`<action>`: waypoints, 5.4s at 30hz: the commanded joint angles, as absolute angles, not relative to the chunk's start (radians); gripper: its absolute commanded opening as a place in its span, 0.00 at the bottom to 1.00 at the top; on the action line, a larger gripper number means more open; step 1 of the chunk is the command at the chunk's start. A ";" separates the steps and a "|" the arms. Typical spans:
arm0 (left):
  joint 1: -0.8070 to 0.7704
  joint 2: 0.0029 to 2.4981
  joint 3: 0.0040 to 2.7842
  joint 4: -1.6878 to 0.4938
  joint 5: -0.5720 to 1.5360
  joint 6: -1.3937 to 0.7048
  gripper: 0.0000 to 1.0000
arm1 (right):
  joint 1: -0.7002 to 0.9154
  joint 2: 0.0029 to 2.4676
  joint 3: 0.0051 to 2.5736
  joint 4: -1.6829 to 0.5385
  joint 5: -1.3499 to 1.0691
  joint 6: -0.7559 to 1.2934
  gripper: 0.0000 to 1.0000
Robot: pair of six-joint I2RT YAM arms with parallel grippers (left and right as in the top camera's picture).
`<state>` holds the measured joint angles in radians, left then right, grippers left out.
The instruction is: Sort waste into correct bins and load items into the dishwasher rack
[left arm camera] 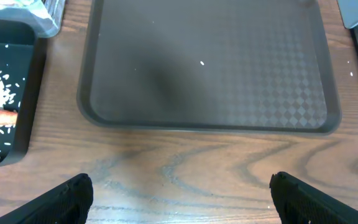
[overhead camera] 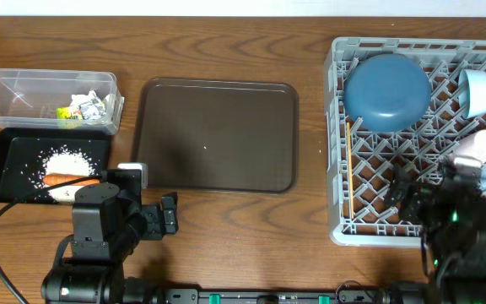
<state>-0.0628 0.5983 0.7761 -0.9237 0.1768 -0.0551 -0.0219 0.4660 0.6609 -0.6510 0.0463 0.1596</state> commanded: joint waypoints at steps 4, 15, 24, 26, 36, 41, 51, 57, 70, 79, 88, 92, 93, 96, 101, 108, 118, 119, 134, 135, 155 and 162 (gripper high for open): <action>-0.065 0.593 0.776 -0.926 0.168 -0.060 0.94 | 0.002 0.254 0.406 -0.377 0.041 0.133 0.99; -0.065 0.593 0.776 -0.926 0.168 -0.060 0.94 | 0.007 0.023 0.046 0.089 0.041 0.073 0.99; -0.065 0.593 0.776 -0.926 0.168 -0.060 0.94 | 0.007 0.005 0.005 -0.030 0.029 -0.025 0.99; -0.065 0.593 0.776 -0.926 0.168 -0.060 0.94 | 0.007 0.005 0.005 -0.078 0.013 -0.027 0.99; -0.065 0.593 0.776 -0.926 0.168 -0.060 0.94 | 0.007 0.005 0.005 -0.075 0.011 -0.020 0.99; -0.065 0.593 0.776 -0.926 0.168 -0.060 0.94 | 0.007 0.005 0.005 -0.075 0.011 -0.020 0.99; -0.065 0.593 0.776 -0.926 0.168 -0.060 0.94 | 0.007 0.005 0.005 -0.075 0.011 -0.020 0.99; -0.065 0.593 0.776 -0.926 0.168 -0.060 0.94 | 0.007 0.005 0.005 -0.075 0.011 -0.020 0.99; -0.065 0.593 0.776 -0.926 0.168 -0.060 0.94 | 0.007 0.005 0.005 -0.075 0.011 -0.020 0.99; -0.062 0.458 0.704 -0.903 0.112 -0.048 0.94 | 0.007 0.005 0.005 -0.075 0.011 -0.020 0.99; -0.053 0.150 0.323 -0.556 0.085 -0.049 0.94 | 0.007 0.005 0.005 -0.075 0.011 -0.020 0.99; -0.020 0.041 0.156 -0.313 0.085 -0.049 0.94 | 0.007 0.005 0.005 -0.075 0.011 -0.020 0.99; -0.011 0.018 0.116 -0.247 0.085 -0.049 0.94 | 0.007 0.005 0.005 -0.075 0.011 -0.020 0.99; 0.005 0.002 0.011 -0.046 0.080 -0.044 0.94 | 0.007 0.005 0.005 -0.075 0.011 -0.020 0.99; 0.003 0.001 0.004 -0.057 0.021 0.004 0.94 | 0.007 0.005 0.005 -0.075 0.011 -0.020 0.99; -0.004 0.002 0.004 -0.072 0.010 0.004 0.94 | 0.007 0.005 0.005 -0.075 0.011 -0.020 0.99; -0.027 0.003 0.004 -0.070 0.010 0.004 0.94 | 0.007 0.005 0.005 -0.075 0.011 -0.020 0.99; -0.027 0.004 0.004 -0.070 0.010 0.004 0.94 | 0.007 0.005 0.005 -0.075 0.011 -0.020 0.99; -0.027 0.004 0.004 -0.070 0.010 0.004 0.94 | 0.007 0.005 0.005 -0.075 0.011 -0.020 0.99; -0.027 0.004 0.004 -0.070 0.010 0.004 0.94 | 0.007 0.005 0.005 -0.075 0.011 -0.020 0.99; -0.027 0.004 0.004 -0.070 0.010 0.004 0.94 | 0.007 0.005 0.005 -0.075 0.011 -0.020 0.99; -0.027 0.004 0.004 -0.070 0.010 0.004 0.94 | 0.007 0.005 0.005 -0.075 0.011 -0.020 0.99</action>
<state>-0.0235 0.0113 0.0265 -0.0418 0.0444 -0.0174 -0.0040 0.0116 0.0067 -0.0708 0.0154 -0.0116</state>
